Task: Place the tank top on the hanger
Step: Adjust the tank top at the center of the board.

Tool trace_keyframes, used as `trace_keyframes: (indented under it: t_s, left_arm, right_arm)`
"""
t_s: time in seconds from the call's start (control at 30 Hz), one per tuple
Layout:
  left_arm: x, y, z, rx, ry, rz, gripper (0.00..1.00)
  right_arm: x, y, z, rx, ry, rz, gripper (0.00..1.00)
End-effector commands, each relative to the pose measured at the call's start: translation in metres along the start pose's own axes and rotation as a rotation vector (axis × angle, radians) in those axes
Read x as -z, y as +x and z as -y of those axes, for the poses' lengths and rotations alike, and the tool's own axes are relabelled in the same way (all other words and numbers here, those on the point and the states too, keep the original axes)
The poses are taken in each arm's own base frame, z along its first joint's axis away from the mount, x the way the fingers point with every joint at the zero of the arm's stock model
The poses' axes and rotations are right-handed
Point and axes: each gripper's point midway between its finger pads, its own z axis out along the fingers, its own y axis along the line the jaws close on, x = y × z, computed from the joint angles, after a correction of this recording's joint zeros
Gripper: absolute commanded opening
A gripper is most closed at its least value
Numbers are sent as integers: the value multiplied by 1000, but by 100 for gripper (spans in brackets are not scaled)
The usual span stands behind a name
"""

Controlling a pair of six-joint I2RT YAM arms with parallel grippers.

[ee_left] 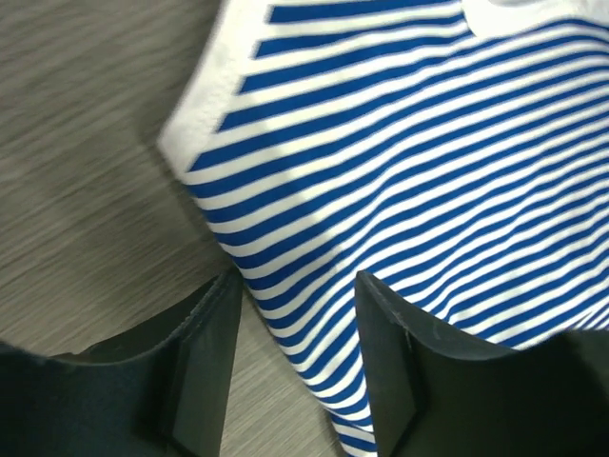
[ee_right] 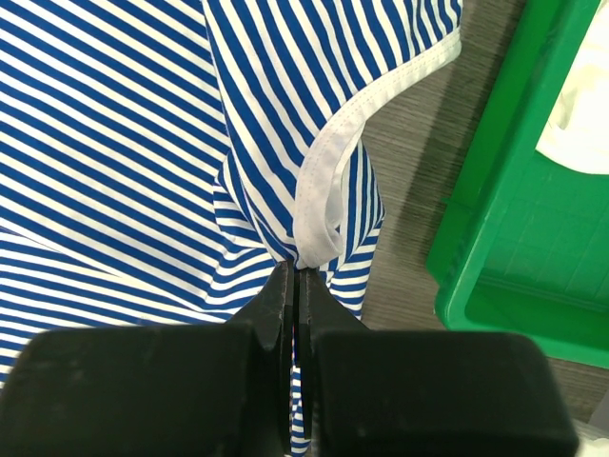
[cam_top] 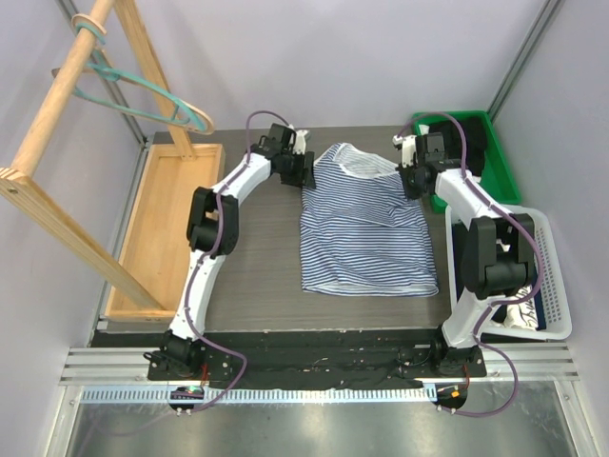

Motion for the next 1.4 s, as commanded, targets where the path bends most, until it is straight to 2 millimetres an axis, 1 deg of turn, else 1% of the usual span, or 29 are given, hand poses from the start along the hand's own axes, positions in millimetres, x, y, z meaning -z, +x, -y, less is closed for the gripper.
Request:
trace_keyframes:
  t_s: [0.0, 0.03, 0.1, 0.13, 0.17, 0.2, 0.23, 0.33, 0.37, 0.43, 0.5, 0.53, 0.6, 0.63, 0.7, 0.73, 0.77, 0.8, 0.83, 0.87, 0.9, 0.97, 1.0, 1.03, 1.1, 1.17, 1.2, 1.3, 1.37]
  left_arm:
    - [-16, 12, 24, -4, 82, -38, 52]
    - [-17, 14, 25, -8, 81, -41, 49]
    - [-17, 16, 26, -14, 78, -47, 37]
    - [-18, 17, 26, -13, 75, -51, 29]
    - [-16, 18, 24, -12, 68, -54, 12]
    - [-14, 17, 24, -19, 61, -54, 3]
    - [-12, 18, 20, -23, 39, -56, 0]
    - [7, 9, 17, -48, 6, -34, 0]
    - [16, 0, 10, -45, -18, -7, 0]
    - [43, -15, 10, -46, -30, 40, 0]
    - [64, -26, -2, -32, -49, 78, 0]
    - [88, -41, 3, -43, -50, 125, 0]
    - [114, -51, -6, -41, -73, 164, 0]
    - [137, -62, -1, -55, -79, 204, 0]
    - [162, -67, -4, -67, -90, 234, 0]
    - [173, -70, 0, -81, -86, 248, 0]
    - [195, -77, 10, -117, -78, 282, 0]
    - [203, -76, 17, -132, -60, 283, 0]
    - [213, -74, 24, -143, -42, 284, 0]
    - [232, -78, 38, -168, -17, 313, 0]
    - [240, -75, 46, -182, 7, 317, 0]
    - [253, -71, 64, -197, 74, 327, 0]
    - [268, -70, 76, -213, 94, 347, 0]
    - [275, -67, 84, -224, 128, 350, 0]
    - [291, -65, 94, -239, 140, 373, 0]
    - [299, -60, 99, -245, 150, 379, 0]
    - [308, -60, 104, -253, 151, 395, 0]
    - [318, -54, 107, -258, 143, 411, 0]
    - [322, -54, 106, -268, 126, 428, 0]
  right_arm:
    - [25, -28, 2, -2, 8, 110, 1]
    - [25, -28, 2, -2, 8, 113, 1]
    - [27, -29, 2, -1, 7, 116, 1]
    - [27, -27, 2, -1, 5, 114, 1]
    - [27, -28, 3, -1, 6, 115, 1]
    - [29, -29, 4, -3, 10, 121, 1]
    - [30, -28, 6, -5, 13, 121, 1]
    - [33, -28, 13, -16, 22, 128, 1]
    - [34, -28, 18, -23, 30, 129, 1]
    - [37, -29, 23, -32, 37, 138, 1]
    - [40, -30, 30, -47, 45, 145, 1]
    - [43, -33, 33, -50, 51, 155, 1]
    - [48, -36, 38, -57, 59, 166, 1]
    - [53, -43, 39, -55, 59, 184, 1]
    - [61, -49, 40, -49, 59, 192, 1]
    - [69, -61, 43, -45, 64, 219, 1]
    - [75, -67, 44, -41, 63, 236, 1]
    - [80, -73, 42, -41, 51, 246, 1]
    - [91, -89, 41, -36, 37, 289, 1]
    - [98, -98, 40, -36, 23, 310, 1]
    - [111, -113, 40, -42, 9, 343, 1]
    - [126, -129, 29, -37, -67, 386, 1]
    - [132, -132, 23, -43, -99, 387, 1]
    - [150, -149, 22, -37, -118, 440, 1]
    - [177, -166, 11, -27, -177, 498, 1]
    - [194, -170, 13, -27, -207, 530, 1]
    - [210, -174, 11, -16, -215, 563, 1]
    - [239, -175, -2, 17, -259, 621, 1]
    - [250, -173, -8, 34, -280, 641, 1]
